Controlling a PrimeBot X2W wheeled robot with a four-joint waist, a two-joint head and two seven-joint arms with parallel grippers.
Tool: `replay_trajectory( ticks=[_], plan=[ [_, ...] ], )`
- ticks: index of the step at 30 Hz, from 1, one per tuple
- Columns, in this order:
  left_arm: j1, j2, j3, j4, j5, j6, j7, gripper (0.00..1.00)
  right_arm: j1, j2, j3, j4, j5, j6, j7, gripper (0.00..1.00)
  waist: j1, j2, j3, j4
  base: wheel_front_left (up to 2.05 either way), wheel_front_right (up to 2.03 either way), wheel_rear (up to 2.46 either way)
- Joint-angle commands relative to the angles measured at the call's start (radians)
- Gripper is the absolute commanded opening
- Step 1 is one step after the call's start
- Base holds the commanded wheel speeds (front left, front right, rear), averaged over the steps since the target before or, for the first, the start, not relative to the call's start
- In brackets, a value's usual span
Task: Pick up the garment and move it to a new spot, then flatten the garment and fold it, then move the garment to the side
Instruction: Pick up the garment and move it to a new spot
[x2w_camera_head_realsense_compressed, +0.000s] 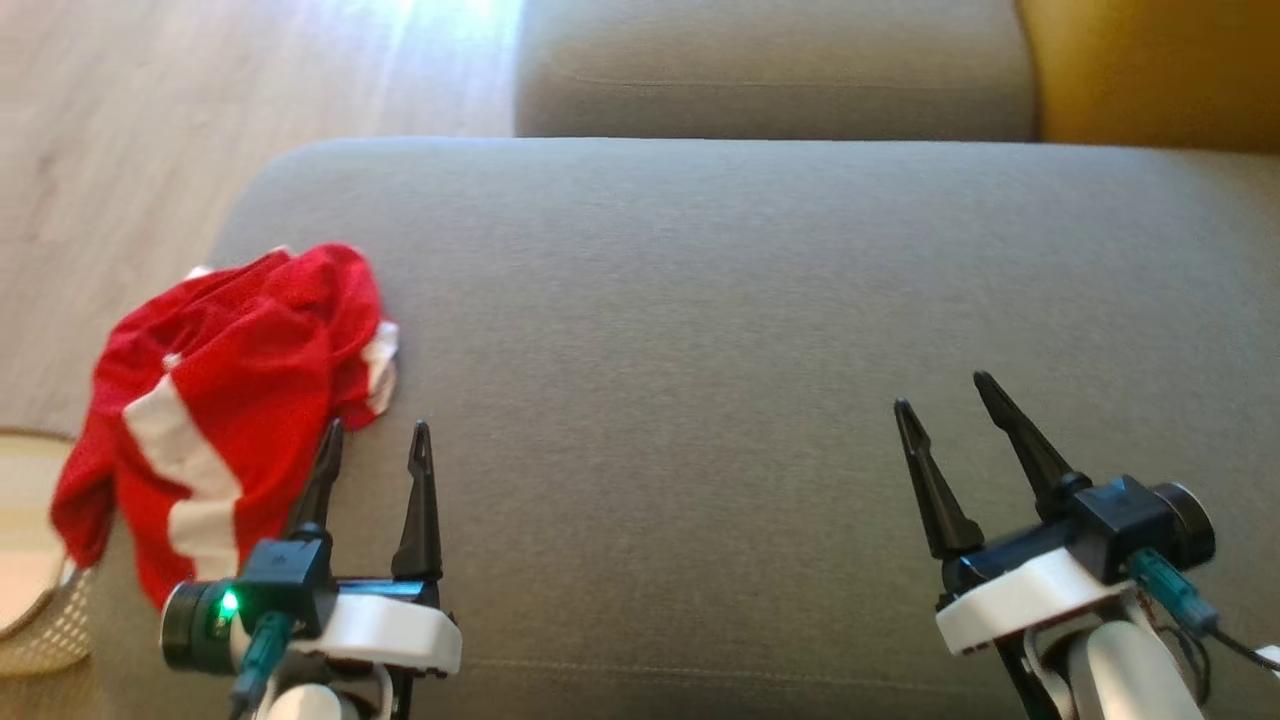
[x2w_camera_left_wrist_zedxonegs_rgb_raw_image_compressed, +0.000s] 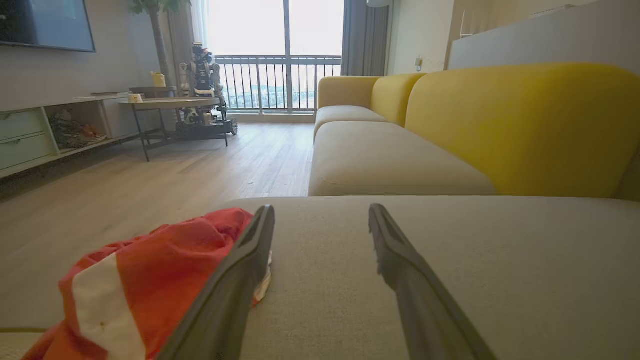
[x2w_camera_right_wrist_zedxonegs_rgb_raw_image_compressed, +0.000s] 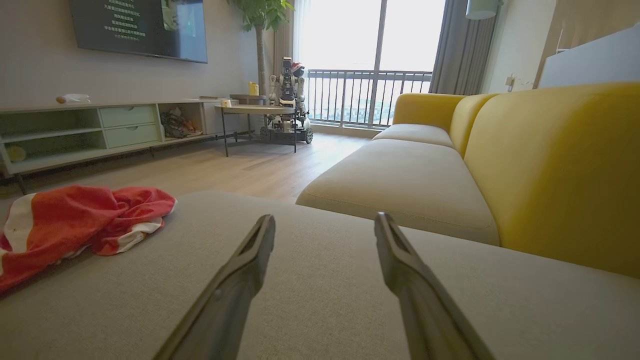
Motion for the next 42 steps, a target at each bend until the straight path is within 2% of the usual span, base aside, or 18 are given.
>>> replay_trajectory(
  ticks=[1, 12, 21, 28, 34, 38, 41, 42],
  plan=[
    [-0.02, 0.007, 0.029, -0.04, 0.002, 0.008, -0.006, 1.0, -0.024, -0.008, 0.017, -0.031, -0.007, 0.0, -0.009, 1.0, 0.0, 0.0, -0.007, 0.049, 0.0, 0.0, 0.0],
    [0.018, 0.009, 0.052, -0.077, 0.018, 0.025, -0.006, 1.0, 0.008, -0.008, 0.013, -0.021, -0.007, 0.0, -0.009, 1.0, 0.0, 0.0, -0.019, 0.215, 0.0, 0.0, 0.0],
    [0.036, 0.009, 0.101, -0.129, 0.017, 0.049, -0.006, 1.0, 0.003, -0.008, 0.001, -0.036, -0.026, 0.0, -0.009, 1.0, 0.0, 0.0, 0.018, 0.241, 0.0, 0.0, 0.0],
    [-0.093, 0.033, 0.139, -0.131, 0.021, 0.034, -0.006, 1.0, -0.017, -0.008, -0.013, -0.048, -0.072, 0.0, -0.009, 1.0, 0.0, 0.0, 0.12, 0.241, 0.0, 0.0, 0.0],
    [-0.301, 0.086, 0.173, 0.027, 0.038, 0.027, -0.006, 1.0, -0.057, -0.008, -0.032, -0.061, -0.118, 0.0, -0.009, 1.0, 0.0, 0.0, 0.213, 0.24, 0.0, 0.0, 0.0],
    [-0.477, 0.122, 0.18, 0.276, 0.011, -0.018, 0.006, 1.0, -0.093, -0.008, -0.034, -0.066, -0.139, 0.0, -0.009, 1.0, 0.0, 0.0, 0.275, 0.228, 0.0, 0.0, 0.0],
    [-0.575, 0.151, 0.181, 0.421, 0.015, -0.024, 0.078, 1.0, -0.11, -0.008, -0.034, -0.069, -0.147, 0.0, -0.009, 1.0, 0.0, 0.0, 0.31, 0.216, 0.0, 0.0, 0.0],
    [-0.575, 0.151, 0.181, 0.421, 0.015, -0.024, 0.078, 1.0, -0.11, -0.008, -0.034, -0.069, -0.147, 0.0, -0.009, 1.0, 0.0, 0.0, 0.31, 0.216, 0.0, 0.0, 0.0]
  ],
)
